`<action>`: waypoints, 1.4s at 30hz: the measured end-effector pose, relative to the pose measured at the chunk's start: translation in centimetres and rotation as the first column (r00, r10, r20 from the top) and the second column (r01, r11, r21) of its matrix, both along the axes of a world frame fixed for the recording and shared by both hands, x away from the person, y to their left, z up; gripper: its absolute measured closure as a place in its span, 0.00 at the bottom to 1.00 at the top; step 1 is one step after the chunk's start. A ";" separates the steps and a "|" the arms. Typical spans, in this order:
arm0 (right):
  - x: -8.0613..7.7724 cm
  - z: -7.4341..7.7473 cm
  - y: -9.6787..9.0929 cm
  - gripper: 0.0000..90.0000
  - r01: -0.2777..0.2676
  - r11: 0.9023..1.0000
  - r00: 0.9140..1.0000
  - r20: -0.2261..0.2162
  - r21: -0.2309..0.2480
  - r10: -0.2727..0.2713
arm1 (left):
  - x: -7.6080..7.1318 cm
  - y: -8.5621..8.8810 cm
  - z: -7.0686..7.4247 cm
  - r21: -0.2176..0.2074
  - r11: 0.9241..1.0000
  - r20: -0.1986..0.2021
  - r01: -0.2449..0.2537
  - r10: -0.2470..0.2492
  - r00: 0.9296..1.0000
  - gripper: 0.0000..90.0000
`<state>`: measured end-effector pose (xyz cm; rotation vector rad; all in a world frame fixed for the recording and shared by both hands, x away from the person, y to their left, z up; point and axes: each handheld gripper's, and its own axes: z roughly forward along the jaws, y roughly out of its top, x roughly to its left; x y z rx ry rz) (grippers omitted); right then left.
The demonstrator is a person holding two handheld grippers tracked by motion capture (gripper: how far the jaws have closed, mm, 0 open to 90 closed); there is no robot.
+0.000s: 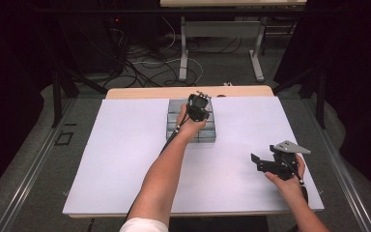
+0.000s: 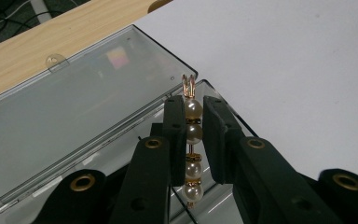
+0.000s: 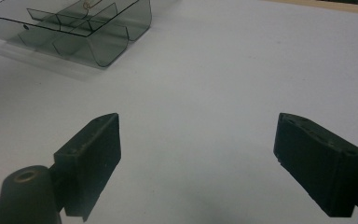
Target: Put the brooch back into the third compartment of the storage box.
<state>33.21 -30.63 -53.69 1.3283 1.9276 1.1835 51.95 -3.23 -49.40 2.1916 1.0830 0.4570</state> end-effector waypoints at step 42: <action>0.1 0.0 0.1 0.16 -0.010 1.000 1.000 0.001 -0.004 0.010 | -0.4 1.1 0.9 -0.066 0.998 -0.086 0.013 -0.019 0.996 0.51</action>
